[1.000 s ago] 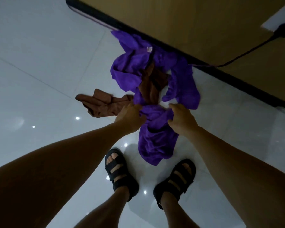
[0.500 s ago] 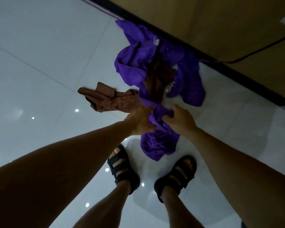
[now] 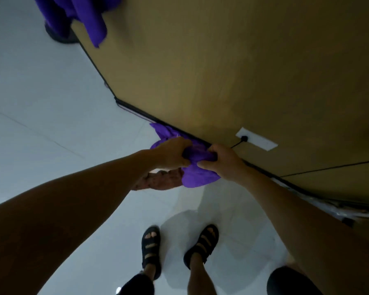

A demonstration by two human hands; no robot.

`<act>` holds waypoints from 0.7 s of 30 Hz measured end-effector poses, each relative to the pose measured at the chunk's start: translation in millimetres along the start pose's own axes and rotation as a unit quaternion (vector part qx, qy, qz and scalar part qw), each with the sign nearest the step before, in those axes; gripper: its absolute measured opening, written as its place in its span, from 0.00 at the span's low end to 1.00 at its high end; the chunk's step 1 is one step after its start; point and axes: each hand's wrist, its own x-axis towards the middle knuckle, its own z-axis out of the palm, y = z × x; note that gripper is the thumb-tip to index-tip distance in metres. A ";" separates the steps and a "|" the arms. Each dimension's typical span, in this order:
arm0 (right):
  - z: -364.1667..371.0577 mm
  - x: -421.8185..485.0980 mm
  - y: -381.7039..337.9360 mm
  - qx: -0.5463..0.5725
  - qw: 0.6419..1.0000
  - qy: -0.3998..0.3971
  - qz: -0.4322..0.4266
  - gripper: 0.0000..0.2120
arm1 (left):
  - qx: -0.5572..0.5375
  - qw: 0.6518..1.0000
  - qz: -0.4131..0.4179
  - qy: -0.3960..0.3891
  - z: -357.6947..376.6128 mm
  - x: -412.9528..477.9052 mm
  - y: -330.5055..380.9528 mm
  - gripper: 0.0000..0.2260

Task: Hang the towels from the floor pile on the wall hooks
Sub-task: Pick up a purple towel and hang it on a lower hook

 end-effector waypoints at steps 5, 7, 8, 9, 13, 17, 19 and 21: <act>-57.6 -55.4 -84.6 -0.047 0.995 0.090 -0.019 0.15 | -0.011 0.998 0.050 0.043 -88.9 -48.4 66.1 0.14; -75.8 -74.8 -109.5 -0.069 0.994 0.085 -0.022 0.12 | -0.012 0.995 0.061 0.072 -125.3 -68.2 86.4 0.05; -84.4 -84.8 -120.2 -0.082 0.993 0.081 -0.014 0.12 | -0.008 0.993 0.070 0.091 -143.0 -78.0 92.7 0.03; -93.7 -94.2 -131.2 -0.087 0.993 0.082 -0.003 0.12 | 0.001 0.991 0.078 0.109 -160.8 -88.1 97.6 0.03; -125.2 -132.2 -184.4 -0.028 0.982 0.186 0.003 0.12 | 0.109 0.986 0.067 0.103 -217.7 -122.9 110.3 0.06; -140.7 -149.8 -237.2 -0.041 0.960 0.268 -0.068 0.13 | 0.093 0.994 0.048 0.007 -244.0 -151.3 136.8 0.10; -144.9 -152.5 -256.9 -0.026 0.953 0.287 -0.096 0.13 | -0.042 0.996 0.077 -0.031 -249.6 -159.8 156.4 0.14; -148.3 -157.6 -269.6 -0.032 0.948 0.296 -0.110 0.16 | -0.158 0.980 0.119 -0.022 -253.8 -164.7 175.7 0.14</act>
